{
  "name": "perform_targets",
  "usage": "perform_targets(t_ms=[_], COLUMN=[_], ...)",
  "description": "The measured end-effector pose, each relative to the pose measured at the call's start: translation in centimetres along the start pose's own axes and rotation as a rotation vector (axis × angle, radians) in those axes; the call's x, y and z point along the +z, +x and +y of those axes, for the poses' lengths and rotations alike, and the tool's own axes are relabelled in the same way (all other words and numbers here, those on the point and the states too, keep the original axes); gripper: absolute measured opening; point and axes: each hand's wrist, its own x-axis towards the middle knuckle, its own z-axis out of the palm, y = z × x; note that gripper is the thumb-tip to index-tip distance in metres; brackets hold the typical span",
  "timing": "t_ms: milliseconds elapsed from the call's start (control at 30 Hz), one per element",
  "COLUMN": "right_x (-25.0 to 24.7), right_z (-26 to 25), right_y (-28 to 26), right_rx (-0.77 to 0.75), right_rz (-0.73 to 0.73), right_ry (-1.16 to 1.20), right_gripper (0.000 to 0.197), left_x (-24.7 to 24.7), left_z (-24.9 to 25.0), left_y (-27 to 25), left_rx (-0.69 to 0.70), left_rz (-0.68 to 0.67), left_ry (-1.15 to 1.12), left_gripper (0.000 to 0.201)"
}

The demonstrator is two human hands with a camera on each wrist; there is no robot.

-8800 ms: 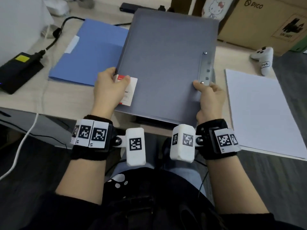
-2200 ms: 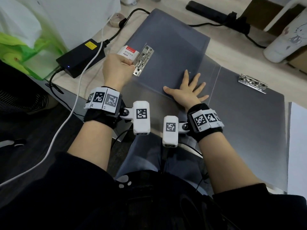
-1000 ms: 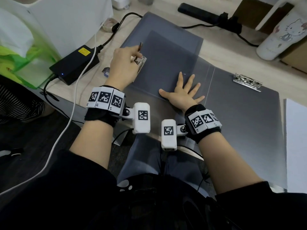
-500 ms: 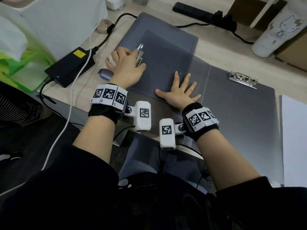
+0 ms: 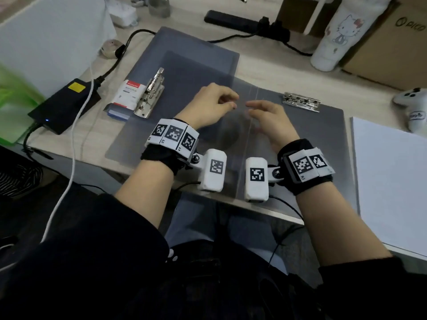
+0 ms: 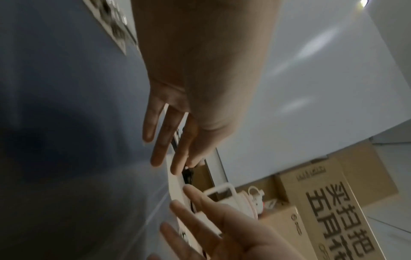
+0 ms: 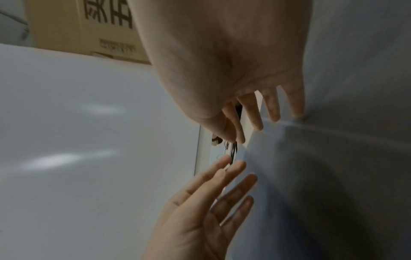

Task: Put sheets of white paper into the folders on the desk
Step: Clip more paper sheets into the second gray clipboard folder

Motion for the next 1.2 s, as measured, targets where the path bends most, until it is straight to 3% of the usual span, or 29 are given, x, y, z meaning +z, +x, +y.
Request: perform_targets(t_ms=[200, 367, 500, 633, 700, 900, 1033, 1100, 1200], right_x=[-6.8, -10.5, -12.1, -12.7, -12.7, -12.5, -12.5, -12.4, -12.3], right_z=[2.7, 4.3, 5.1, 6.0, 6.4, 7.0, 7.0, 7.0, 6.8], right_y=[1.1, 2.4, 3.6, 4.8, 5.1, 5.5, 5.6, 5.7, 5.6], right_rx=[0.028, 0.078, 0.092, 0.171, 0.22, 0.272, 0.28, 0.287, 0.299], right_rz=[0.239, 0.315, 0.258, 0.171, 0.136, 0.075, 0.056, 0.047, 0.031], right_ry=[-0.073, -0.224, -0.396, -0.591, -0.69, -0.716, -0.732, -0.751, -0.765], right_gripper=[0.025, 0.037, 0.06, 0.103, 0.114, 0.12, 0.119, 0.119, 0.118], left_x=[5.7, 9.6, 11.7, 12.8, 13.0, 13.0, 13.2, 13.2, 13.2], left_z=[2.5, 3.6, 4.0, 4.2, 4.3, 4.3, 4.2, 4.5, 5.0], left_y=[3.5, 6.8, 9.1, 11.0, 11.8, 13.9, 15.0, 15.3, 15.3], left_rx=[-0.033, -0.105, -0.133, -0.187, -0.194, -0.233, -0.245, -0.243, -0.186], left_rz=[-0.095, -0.047, -0.004, 0.028, 0.036, 0.11, 0.124, 0.134, 0.189], left_ry=[-0.148, -0.231, -0.242, -0.229, -0.23, -0.247, -0.214, -0.125, 0.13], left_gripper=[0.03, 0.032, 0.029, 0.026, 0.021, 0.01, 0.022, 0.023, 0.007])
